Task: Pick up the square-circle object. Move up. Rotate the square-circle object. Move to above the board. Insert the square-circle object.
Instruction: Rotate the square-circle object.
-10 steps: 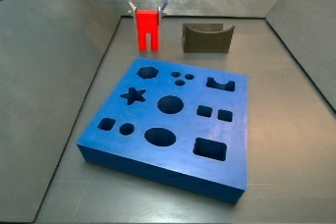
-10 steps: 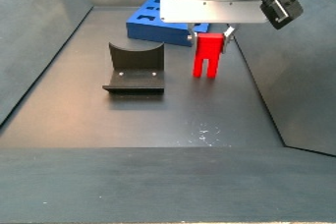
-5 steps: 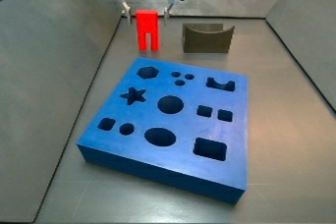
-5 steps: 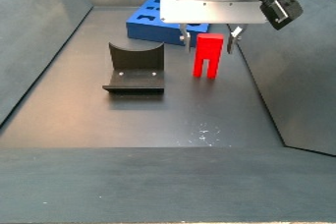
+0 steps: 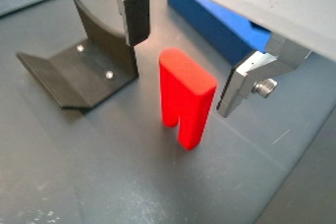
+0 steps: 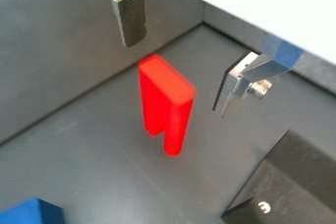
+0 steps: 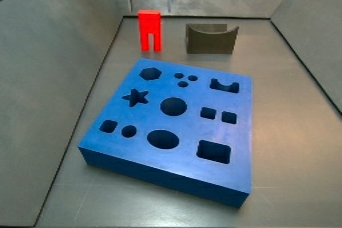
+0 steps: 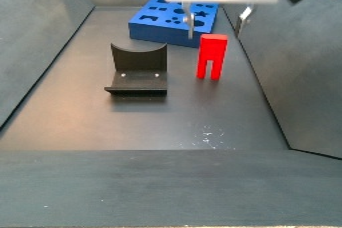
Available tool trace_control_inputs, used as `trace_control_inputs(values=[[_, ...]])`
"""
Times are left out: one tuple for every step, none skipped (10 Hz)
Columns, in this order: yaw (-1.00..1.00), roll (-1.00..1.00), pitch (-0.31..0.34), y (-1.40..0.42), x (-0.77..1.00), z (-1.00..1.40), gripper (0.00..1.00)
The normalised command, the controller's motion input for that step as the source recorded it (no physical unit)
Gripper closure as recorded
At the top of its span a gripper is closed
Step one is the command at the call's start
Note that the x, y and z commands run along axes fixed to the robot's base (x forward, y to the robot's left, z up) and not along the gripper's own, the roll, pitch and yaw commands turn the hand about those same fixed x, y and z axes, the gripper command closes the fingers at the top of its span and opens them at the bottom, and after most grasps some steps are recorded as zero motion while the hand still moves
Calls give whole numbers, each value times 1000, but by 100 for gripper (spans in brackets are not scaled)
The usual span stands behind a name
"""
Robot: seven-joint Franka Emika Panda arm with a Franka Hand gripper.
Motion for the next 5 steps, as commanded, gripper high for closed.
trace_control_inputs(values=[[-42, -30, 55, 10, -12, 442, 0], [1000, -2, 5, 0, 0, 0, 0], [1000, -2, 5, -7, 18, -136, 0], [1000, -2, 4, -12, 39, -119, 0], [1000, -2, 4, -7, 38, -72, 0]])
